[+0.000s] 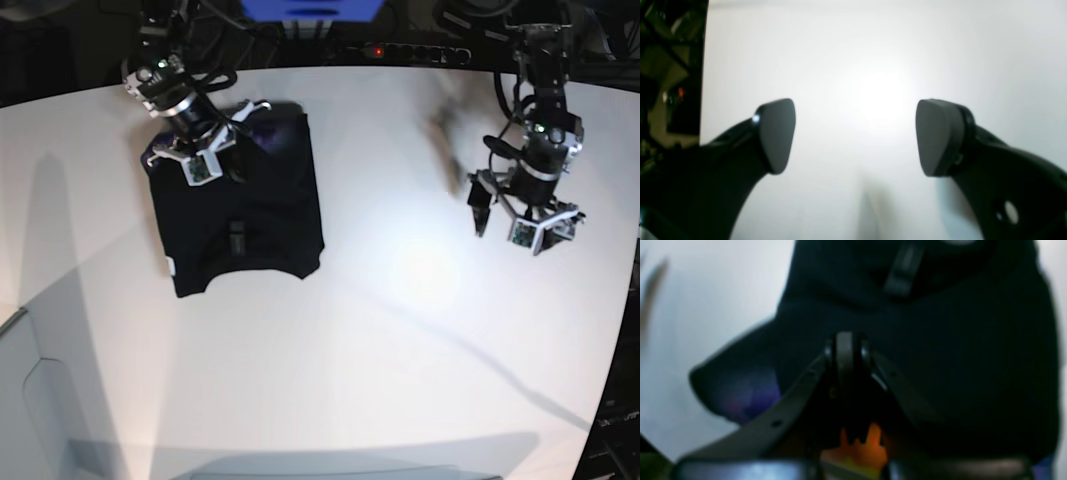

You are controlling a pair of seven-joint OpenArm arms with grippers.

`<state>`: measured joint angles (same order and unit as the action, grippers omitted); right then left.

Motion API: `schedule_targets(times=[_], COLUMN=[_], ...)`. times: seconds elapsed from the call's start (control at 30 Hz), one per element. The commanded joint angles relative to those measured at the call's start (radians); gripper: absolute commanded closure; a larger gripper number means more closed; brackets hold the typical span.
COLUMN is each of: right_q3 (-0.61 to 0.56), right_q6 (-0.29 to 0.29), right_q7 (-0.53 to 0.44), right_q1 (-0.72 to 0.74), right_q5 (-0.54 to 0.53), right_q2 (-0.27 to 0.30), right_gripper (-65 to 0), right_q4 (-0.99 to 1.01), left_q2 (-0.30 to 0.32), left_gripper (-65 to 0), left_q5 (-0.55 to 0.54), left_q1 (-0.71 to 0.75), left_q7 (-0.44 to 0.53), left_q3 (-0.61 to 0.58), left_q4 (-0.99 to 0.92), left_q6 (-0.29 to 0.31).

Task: Fold the T-shirt properly

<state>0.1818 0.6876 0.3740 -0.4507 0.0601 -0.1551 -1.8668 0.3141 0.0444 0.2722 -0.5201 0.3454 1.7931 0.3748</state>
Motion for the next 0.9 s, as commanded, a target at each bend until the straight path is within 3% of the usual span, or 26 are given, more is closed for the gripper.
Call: schedule_targets(times=[0.0,0.13,0.27,0.53,0.73,0.87], right_q3=[-0.003,-0.005,-0.005,0.017,0.195,0.282], right_q6=[0.011,0.011,0.011,0.011,0.011,0.011], right_q7=[-0.013,-0.013,-0.063,-0.168,-0.166,-0.166], right_q1=[-0.012,-0.035,-0.041,-0.086,-0.023,0.003], right_q5=[-0.016,-0.016,-0.019,-0.019,-0.022,-0.093], right_q2=[-0.002,0.002,0.042,0.036,0.035,0.042], right_gripper=[-1.1,-1.1,-1.1,-1.1,-1.1,-1.1], right_q4=[-0.004,0.039,0.066,-0.144,-0.101,-0.003], left_q2=[0.010,0.009,0.009,-0.016,-0.022,-0.040], left_gripper=[-54.0,-54.0,-54.0,-54.0,-54.1,-54.1], left_q5=[-0.002,-0.002,-0.002,-0.002,-0.002,-0.002], left_q1=[0.003,0.043,0.074,0.095,0.128,0.149], left_q7=[0.022,0.022,0.024,0.022,0.022,0.022], left_q3=[0.028,0.077,0.088,0.086,0.080,0.082], left_q4=[0.021,0.021,0.037,0.087,0.095,0.093], left_q6=[-0.007,-0.007,-0.007,-0.007,-0.007,-0.007])
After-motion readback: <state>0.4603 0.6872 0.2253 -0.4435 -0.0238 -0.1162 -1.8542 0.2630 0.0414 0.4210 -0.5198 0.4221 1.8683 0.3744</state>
